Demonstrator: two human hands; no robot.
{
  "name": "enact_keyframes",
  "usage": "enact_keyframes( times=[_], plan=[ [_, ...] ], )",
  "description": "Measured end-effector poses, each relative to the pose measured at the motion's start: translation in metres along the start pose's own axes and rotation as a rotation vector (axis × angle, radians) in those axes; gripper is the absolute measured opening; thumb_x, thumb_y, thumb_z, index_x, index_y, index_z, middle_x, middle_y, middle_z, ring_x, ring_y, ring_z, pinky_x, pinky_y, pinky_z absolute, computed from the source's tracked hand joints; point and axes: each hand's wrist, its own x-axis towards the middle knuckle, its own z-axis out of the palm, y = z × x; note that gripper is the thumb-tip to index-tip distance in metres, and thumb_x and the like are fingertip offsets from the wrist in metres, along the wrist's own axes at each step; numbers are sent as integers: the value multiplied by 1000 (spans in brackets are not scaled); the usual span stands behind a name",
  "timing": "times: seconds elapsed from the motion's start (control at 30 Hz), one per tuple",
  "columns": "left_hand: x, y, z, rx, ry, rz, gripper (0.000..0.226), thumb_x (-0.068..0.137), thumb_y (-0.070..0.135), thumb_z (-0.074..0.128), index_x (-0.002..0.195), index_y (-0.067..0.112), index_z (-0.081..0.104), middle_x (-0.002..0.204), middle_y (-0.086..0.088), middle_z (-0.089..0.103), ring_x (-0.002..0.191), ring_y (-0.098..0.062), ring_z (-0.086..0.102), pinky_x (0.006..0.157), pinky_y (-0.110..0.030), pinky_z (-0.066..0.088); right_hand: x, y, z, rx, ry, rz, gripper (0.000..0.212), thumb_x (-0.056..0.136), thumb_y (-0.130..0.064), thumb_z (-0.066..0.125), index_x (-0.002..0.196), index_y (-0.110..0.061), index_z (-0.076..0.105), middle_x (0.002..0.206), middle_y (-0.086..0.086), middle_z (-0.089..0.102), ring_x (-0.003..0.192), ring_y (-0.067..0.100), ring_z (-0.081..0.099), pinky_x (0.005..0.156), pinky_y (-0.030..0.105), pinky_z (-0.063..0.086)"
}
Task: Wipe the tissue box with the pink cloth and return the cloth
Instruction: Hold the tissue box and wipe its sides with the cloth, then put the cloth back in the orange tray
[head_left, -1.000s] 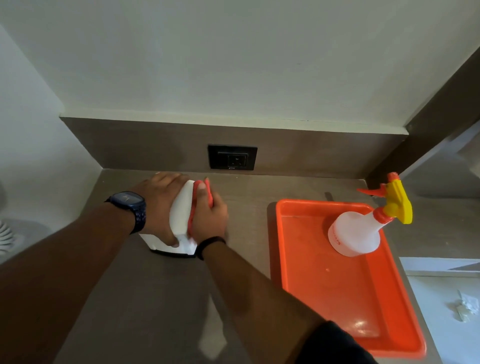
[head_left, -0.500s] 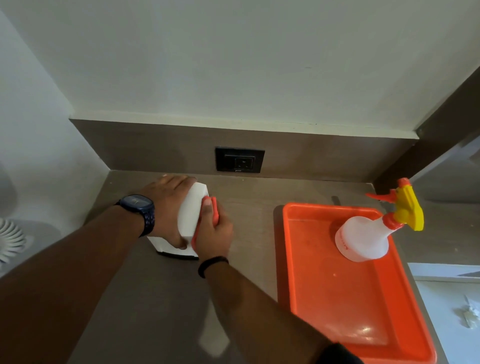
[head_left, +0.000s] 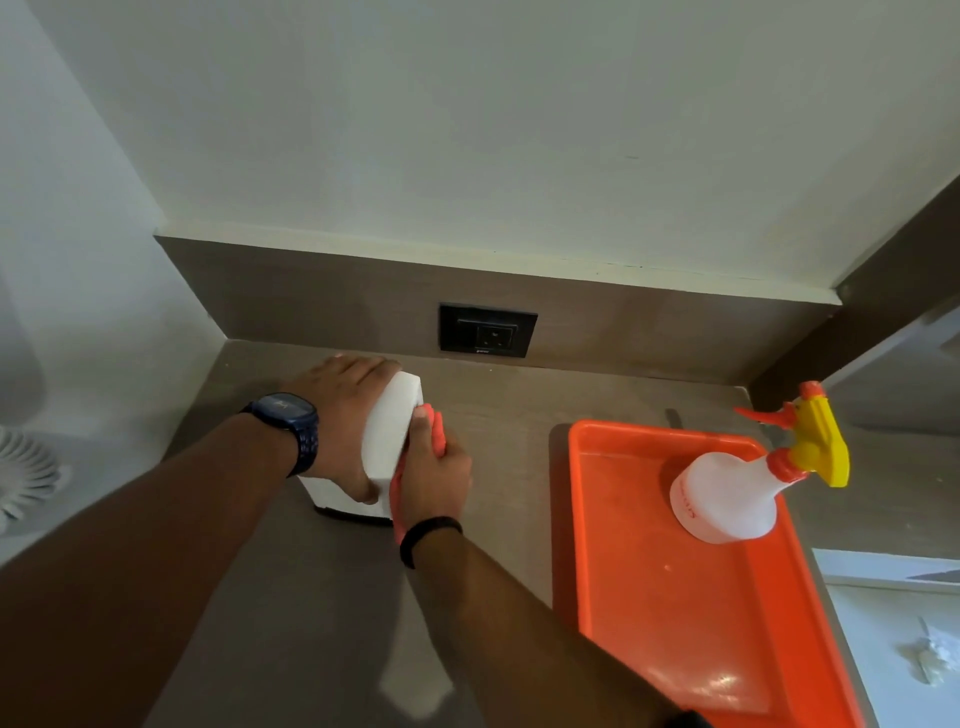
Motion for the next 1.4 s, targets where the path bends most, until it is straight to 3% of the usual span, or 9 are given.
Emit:
enact_keyframes(
  times=[0.1,0.2,0.43,0.53,0.77,0.97,1.07,1.2,1.4],
  plan=[
    [-1,0,1,-2,0,-1,127,17,76,67,128,26,28,129,2,47,113,-21,45,97,-38,40,16,-14,0,-32,-10,-63,44,82,-56,56,67,-15,64,66,0,63,73,19,63,82,50,58],
    [1,1,-1,11,-15,-14,129,16,76,68,129,26,30,130,2,46,114,-21,45,98,-38,40,27,-27,-2,-39,5,39,29,88,-48,62,77,-22,71,82,2,72,88,24,67,87,40,55],
    [2,3,2,16,-19,-31,141,16,77,68,137,24,20,140,0,40,124,-23,39,104,-38,36,-10,-23,-16,-134,21,185,33,93,-37,51,79,-13,70,87,11,72,88,28,67,82,37,54],
    [3,5,3,18,-27,-42,143,19,78,69,140,23,16,144,-2,35,130,-25,33,108,-43,32,-25,-23,-26,-15,-37,209,27,93,-29,55,80,-10,69,71,3,66,66,12,67,55,20,49],
    [-2,15,-13,36,-136,-96,148,13,77,71,140,25,15,142,1,37,128,-24,33,105,-43,37,-19,-68,-70,54,-23,33,41,87,-32,68,54,-13,55,37,-9,56,38,3,55,47,17,43],
    [8,88,-17,45,43,110,153,29,99,52,148,15,4,158,-8,12,144,-24,7,118,-41,2,14,-57,-159,-441,301,-389,27,90,-29,65,71,-11,60,81,15,70,80,33,63,67,33,38],
    [17,152,15,-107,45,215,150,35,93,61,149,19,-3,160,-6,0,145,-22,-1,115,-36,-8,21,-26,-202,-766,221,-536,23,91,-23,63,94,0,69,96,19,70,95,37,62,85,40,46],
    [22,206,67,-91,-35,308,152,36,95,56,146,19,-17,159,-9,-12,144,-23,-10,113,-38,-12,27,17,-244,-1118,96,-490,36,95,-36,55,113,-6,65,122,16,65,116,35,56,101,43,43],
    [24,221,90,-76,-75,280,155,35,99,48,145,14,-20,157,-9,-21,142,-23,-21,115,-40,-9,29,51,-265,-1436,-136,-387,65,94,-55,35,150,-21,28,164,6,22,152,30,12,121,48,11]
  ],
)
